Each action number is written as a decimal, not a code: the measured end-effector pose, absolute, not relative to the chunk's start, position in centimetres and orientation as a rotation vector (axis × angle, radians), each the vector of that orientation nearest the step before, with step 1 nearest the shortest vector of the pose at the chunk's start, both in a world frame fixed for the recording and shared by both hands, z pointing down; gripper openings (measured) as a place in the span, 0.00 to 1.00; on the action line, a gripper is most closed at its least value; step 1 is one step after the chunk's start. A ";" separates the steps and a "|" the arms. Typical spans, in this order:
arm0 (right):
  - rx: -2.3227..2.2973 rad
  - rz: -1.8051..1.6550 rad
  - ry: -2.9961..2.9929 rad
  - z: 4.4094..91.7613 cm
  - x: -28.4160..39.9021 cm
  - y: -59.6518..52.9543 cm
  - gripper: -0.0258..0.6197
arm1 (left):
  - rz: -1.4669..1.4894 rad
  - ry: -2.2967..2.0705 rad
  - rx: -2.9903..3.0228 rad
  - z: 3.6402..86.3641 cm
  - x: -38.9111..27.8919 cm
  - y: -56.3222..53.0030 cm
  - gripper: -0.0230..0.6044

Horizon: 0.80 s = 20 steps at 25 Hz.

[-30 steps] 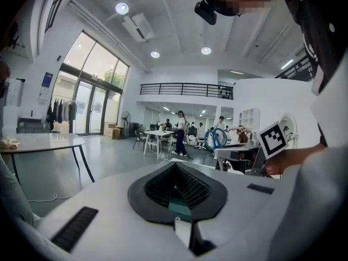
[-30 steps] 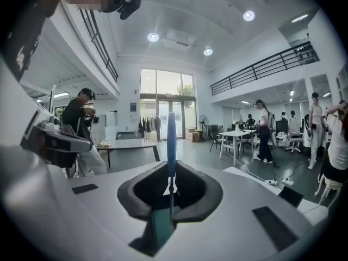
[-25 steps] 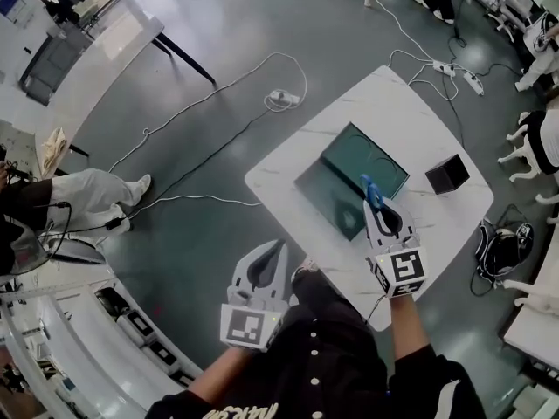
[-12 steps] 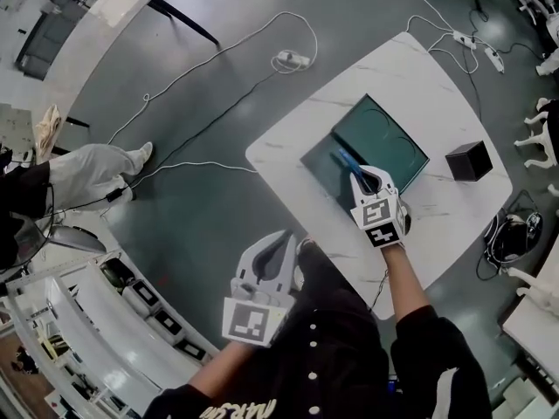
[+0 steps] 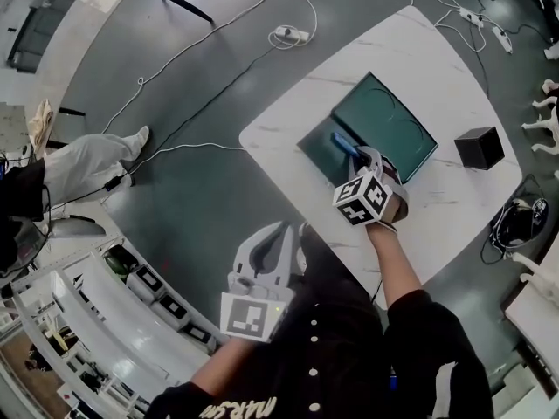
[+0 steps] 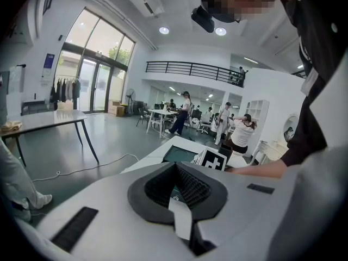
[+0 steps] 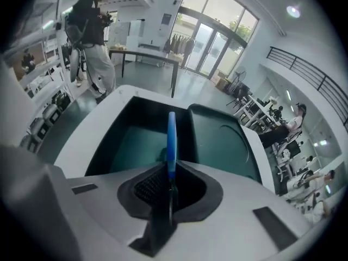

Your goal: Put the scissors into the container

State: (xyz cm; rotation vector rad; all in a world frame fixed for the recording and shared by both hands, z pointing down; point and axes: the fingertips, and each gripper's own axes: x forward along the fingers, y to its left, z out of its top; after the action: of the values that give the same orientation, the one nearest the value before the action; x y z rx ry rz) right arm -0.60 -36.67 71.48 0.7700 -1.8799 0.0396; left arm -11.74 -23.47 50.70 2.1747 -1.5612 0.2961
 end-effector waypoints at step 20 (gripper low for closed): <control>0.679 0.154 -1.864 73.7 -1.8 -34.8 0.26 | 0.316 -1.564 2.141 51.9 -12.5 -23.9 0.08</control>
State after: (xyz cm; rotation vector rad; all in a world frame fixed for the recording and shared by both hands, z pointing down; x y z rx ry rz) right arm -1.83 -34.83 73.73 0.6791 -1.8645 0.1540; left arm -12.51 -23.89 51.95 2.1406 -1.5637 0.3157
